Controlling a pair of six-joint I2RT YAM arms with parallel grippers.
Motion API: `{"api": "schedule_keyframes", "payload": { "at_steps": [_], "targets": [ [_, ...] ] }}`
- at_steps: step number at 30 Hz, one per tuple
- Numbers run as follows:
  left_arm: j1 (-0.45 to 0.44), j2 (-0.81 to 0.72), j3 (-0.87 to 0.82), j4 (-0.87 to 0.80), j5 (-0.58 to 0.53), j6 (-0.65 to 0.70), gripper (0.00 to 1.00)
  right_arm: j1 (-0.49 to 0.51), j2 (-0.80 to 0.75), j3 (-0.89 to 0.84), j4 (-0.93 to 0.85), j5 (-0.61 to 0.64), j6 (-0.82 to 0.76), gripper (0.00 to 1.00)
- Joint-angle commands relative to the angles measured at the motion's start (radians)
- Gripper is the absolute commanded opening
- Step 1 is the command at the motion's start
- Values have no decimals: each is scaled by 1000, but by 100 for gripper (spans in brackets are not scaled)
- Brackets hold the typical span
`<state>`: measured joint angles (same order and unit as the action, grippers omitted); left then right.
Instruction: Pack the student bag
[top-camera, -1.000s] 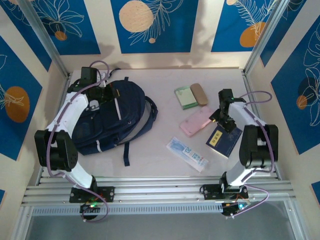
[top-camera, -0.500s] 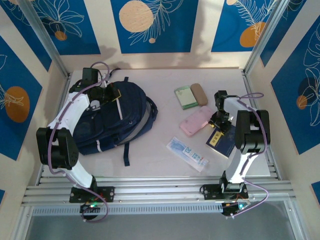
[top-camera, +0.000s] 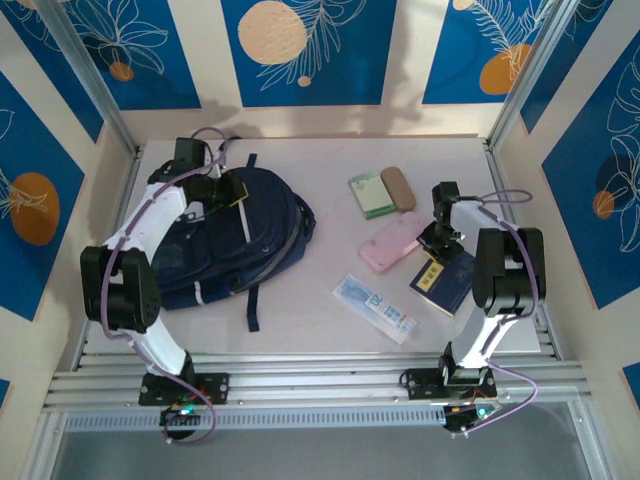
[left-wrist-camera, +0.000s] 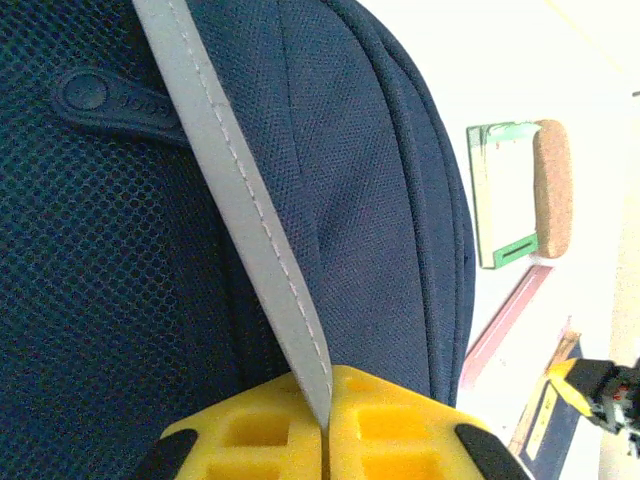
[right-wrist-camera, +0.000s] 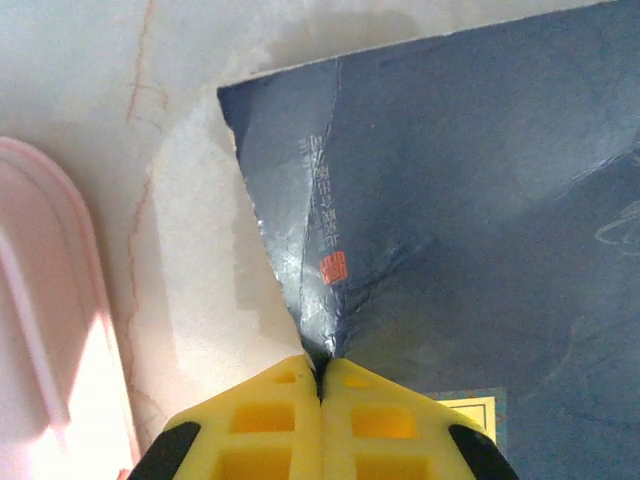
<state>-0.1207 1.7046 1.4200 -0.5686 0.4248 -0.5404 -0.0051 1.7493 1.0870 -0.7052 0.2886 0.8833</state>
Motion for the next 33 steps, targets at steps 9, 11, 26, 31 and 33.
{"api": "schedule_keyframes", "payload": {
  "at_steps": [9,11,26,31,33],
  "targets": [
    [-64,-44,33,-76,-94,80,40,43,-284,-171,117,-325,72,0],
    [-79,-68,23,-88,-108,84,45,64,-321,-184,125,-358,82,0],
    [-587,-148,-133,51,-70,46,62,142,-465,-303,217,-466,104,0],
    [-752,-12,-145,199,-43,5,62,140,-467,-322,244,-499,118,0],
    [-790,55,-127,233,-47,5,62,140,-470,-328,253,-507,124,0]
  ]
}}
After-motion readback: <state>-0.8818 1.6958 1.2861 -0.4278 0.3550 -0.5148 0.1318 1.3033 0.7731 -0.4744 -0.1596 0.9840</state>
